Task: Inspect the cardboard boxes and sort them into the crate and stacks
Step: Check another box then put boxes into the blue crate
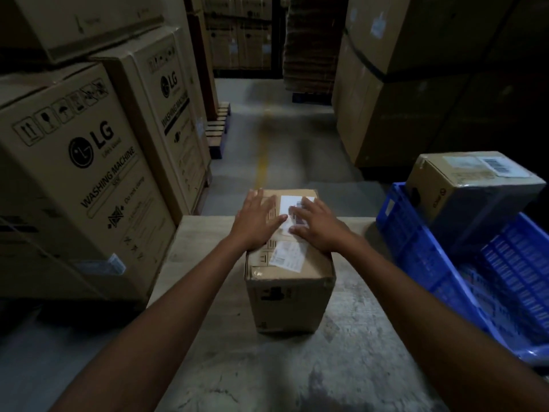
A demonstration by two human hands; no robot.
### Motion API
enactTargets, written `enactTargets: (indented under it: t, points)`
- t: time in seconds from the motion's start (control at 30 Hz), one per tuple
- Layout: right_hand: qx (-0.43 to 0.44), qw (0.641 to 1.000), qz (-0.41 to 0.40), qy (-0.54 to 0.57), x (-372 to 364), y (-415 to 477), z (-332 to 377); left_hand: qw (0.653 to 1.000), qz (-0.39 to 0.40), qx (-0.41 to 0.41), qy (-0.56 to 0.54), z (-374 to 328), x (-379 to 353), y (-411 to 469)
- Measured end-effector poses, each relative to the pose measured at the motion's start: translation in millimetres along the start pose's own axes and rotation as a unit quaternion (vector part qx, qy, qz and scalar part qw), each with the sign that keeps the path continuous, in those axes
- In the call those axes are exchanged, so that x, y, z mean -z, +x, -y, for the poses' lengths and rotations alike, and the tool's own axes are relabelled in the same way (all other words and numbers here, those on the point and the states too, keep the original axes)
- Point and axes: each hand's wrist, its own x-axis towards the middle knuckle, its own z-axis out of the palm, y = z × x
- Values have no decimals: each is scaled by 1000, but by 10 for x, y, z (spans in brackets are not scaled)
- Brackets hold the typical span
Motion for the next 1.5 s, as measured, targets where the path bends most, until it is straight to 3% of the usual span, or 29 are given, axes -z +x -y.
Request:
enactTargets:
  t: [0.1,0.2,0.5,0.6,0.73,0.87,0.93,1.03,1.1,1.17,1.4,1.5]
  points:
    - [-18,994,-105,15,-139,-162,76,992,-34,30,-120,-52,-28,49]
    - [-5,986,-165,17,-259,-425,372,985,-40,37,-163,-10,30,218]
    - [-68,995,-4,-67,-553,-684,1029,982,6,22,-189,157,253,518]
    - [-64,996,22,-62,-450,-681,917,979,-11,73,-188,277,325,432]
    - [-82,992,-13,-93,-259,-747,420,963,-82,141,-215,345,315,38]
    - [-107,987,-108,-58,-299,-806,-46,943,-82,162,-280,319,64,-323]
    - [-161,970,-183,2,-399,-794,-206,933,-49,161,-319,232,-7,-387]
    - [-236,884,-263,307,-413,-760,-346,921,3,166,-352,108,-67,-362]
    - [-210,830,-273,438,-342,-735,-346,870,49,153,-465,12,-105,-342]
    - [-204,811,-276,473,-191,-760,-350,822,67,154,-545,-170,-89,-342]
    - [-180,836,-382,350,938,-1220,-622,879,49,53,-472,-1285,640,-322]
    - [-175,833,-444,281,1485,-1451,-823,887,33,28,-460,-1878,930,-265]
